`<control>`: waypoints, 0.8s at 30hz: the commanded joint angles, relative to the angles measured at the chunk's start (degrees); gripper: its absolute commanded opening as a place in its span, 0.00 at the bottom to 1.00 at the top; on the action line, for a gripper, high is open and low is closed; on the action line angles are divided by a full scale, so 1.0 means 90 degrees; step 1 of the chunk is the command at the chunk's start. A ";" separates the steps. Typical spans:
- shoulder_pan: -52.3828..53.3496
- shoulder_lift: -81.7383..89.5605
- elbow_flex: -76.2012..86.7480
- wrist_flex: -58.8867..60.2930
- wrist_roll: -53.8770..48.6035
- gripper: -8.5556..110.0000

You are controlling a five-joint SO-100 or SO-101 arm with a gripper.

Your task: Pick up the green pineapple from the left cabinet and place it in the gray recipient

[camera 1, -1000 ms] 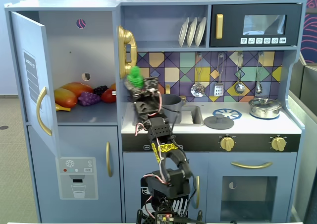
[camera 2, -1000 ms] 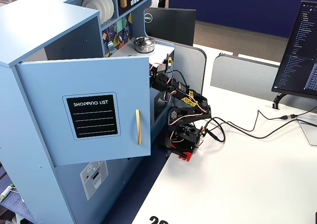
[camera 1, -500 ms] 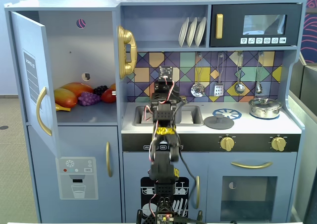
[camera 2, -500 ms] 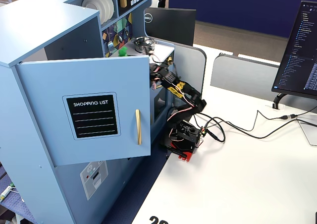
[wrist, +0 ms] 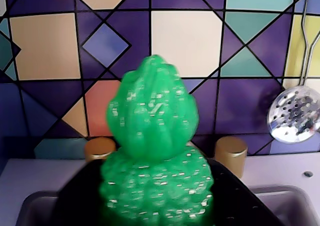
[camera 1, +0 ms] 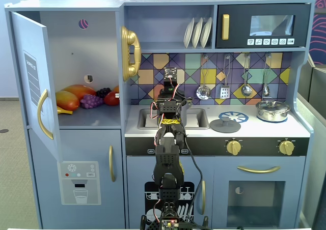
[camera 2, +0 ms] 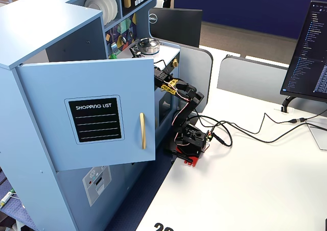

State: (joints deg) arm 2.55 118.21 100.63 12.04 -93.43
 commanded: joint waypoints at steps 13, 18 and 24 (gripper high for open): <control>-0.0059 0.2734 0.0059 0.2998 0.0459 0.25; -0.0098 0.4180 0.0596 0.5420 0.0488 0.21; -0.0068 0.5029 0.1504 0.7334 0.0303 0.18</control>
State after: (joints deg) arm 2.11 159.43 110.13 70.40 -89.38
